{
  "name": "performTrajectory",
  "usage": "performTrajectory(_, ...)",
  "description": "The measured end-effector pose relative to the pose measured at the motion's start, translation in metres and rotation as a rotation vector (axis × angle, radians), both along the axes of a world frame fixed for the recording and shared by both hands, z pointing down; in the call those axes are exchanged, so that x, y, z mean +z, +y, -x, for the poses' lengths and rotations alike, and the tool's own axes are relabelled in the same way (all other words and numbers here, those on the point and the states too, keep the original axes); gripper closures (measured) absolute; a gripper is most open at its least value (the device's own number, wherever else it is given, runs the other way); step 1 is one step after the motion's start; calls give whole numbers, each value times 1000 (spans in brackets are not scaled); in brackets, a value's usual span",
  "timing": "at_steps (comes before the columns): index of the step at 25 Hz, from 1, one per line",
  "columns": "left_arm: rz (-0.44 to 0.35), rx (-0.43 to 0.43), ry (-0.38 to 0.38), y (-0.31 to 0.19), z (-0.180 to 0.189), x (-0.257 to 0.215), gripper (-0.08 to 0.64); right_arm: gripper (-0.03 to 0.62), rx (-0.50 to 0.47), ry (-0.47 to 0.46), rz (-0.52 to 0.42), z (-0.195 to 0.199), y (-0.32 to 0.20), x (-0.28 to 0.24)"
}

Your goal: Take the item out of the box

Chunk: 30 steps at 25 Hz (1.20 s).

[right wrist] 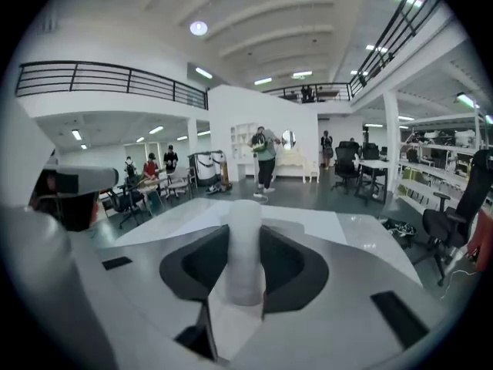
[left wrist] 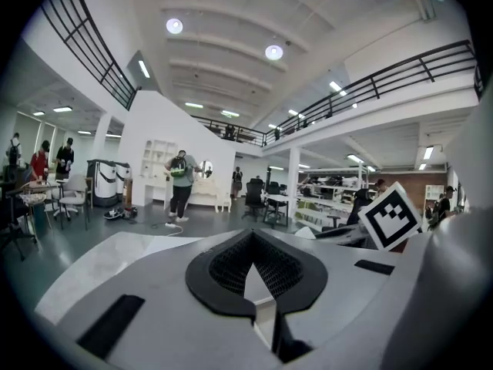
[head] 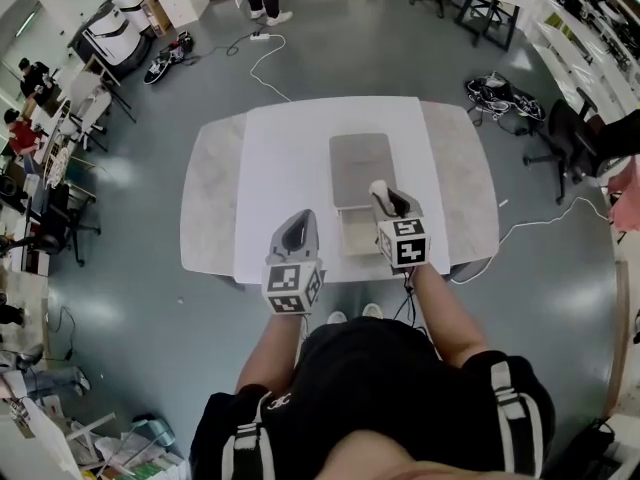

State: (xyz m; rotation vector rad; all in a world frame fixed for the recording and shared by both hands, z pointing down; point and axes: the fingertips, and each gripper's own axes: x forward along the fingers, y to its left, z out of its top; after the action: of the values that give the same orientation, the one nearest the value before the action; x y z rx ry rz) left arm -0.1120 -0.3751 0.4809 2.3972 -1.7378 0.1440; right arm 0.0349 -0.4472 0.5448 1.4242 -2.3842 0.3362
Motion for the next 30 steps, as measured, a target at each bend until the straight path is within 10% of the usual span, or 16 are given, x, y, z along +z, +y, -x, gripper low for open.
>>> performTrajectory(11, -49, 65, -4, -4, -29, -14, 555, 469, 93, -140, -380, -40, 31, -98)
performTrajectory(30, -52, 126, -7, 1, -59, -12, 555, 469, 132, -149, -387, -66, 53, -94)
